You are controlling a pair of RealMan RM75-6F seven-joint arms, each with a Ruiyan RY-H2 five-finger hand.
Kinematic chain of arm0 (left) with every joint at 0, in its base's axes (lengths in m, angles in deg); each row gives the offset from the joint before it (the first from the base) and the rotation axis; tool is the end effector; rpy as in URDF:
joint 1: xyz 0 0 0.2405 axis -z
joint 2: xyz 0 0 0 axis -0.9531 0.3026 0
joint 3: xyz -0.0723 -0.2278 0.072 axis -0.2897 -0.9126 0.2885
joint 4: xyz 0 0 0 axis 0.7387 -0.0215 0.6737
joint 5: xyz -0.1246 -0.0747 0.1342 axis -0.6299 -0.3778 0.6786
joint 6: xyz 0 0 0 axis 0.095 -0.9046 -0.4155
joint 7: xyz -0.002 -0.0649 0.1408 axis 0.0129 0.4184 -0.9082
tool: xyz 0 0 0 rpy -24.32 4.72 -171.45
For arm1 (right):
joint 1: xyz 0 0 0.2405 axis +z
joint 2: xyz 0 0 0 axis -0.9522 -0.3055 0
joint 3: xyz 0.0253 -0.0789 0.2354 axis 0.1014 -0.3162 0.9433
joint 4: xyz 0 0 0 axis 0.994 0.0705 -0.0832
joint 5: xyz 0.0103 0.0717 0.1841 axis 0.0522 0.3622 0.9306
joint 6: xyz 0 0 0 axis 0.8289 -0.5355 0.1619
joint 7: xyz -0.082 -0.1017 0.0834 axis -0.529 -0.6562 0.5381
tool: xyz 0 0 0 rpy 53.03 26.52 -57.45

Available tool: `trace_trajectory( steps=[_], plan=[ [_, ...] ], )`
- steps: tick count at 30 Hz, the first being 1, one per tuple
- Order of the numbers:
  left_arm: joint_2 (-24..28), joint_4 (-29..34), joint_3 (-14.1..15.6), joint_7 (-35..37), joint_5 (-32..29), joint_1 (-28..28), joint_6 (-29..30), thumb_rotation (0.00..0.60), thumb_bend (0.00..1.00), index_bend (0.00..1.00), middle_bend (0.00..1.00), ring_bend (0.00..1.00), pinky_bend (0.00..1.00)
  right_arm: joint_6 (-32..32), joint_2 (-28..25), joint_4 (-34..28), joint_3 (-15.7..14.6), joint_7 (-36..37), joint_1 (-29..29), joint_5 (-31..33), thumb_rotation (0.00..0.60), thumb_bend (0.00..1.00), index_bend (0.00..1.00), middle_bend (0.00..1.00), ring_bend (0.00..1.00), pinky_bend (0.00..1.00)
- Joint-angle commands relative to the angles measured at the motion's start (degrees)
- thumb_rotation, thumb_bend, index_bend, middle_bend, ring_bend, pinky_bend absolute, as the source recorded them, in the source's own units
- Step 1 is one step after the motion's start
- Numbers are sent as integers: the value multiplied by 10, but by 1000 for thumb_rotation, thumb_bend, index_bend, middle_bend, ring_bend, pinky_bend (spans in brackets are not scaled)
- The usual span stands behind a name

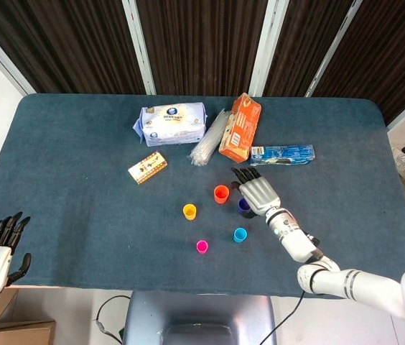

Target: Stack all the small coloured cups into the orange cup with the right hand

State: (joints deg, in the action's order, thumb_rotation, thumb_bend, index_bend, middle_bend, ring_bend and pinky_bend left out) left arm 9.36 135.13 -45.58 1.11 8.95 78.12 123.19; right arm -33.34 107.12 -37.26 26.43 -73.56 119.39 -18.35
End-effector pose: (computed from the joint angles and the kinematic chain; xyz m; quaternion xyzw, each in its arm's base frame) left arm -0.2993 0.1883 0.1620 -0.6290 -0.3639 -0.3650 0.5820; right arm -0.1532 -0.3824 -0.0103 0.7884 -0.3419 0.2775 0.4296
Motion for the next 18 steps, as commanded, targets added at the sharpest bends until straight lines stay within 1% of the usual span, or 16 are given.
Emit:
trace_trajectory(
  steps=[1, 10, 18],
  plan=[
    [1, 0, 0, 1, 0, 0, 0, 600, 469, 0, 0, 12, 97, 5, 5, 6, -6, -3, 3, 3, 600, 354, 436, 0, 0, 0],
    [2, 1, 0, 1, -1, -1, 0, 600, 469, 0, 0, 12, 97, 13, -3, 5, -28, -16, 3, 16, 600, 368, 445, 0, 0, 0],
    [-1, 1, 0, -4, -2, 1, -5, 600, 470, 0, 0, 12, 97, 11, 1, 8, -33, -16, 9, 30, 600, 428, 546, 0, 0, 0]
  ],
)
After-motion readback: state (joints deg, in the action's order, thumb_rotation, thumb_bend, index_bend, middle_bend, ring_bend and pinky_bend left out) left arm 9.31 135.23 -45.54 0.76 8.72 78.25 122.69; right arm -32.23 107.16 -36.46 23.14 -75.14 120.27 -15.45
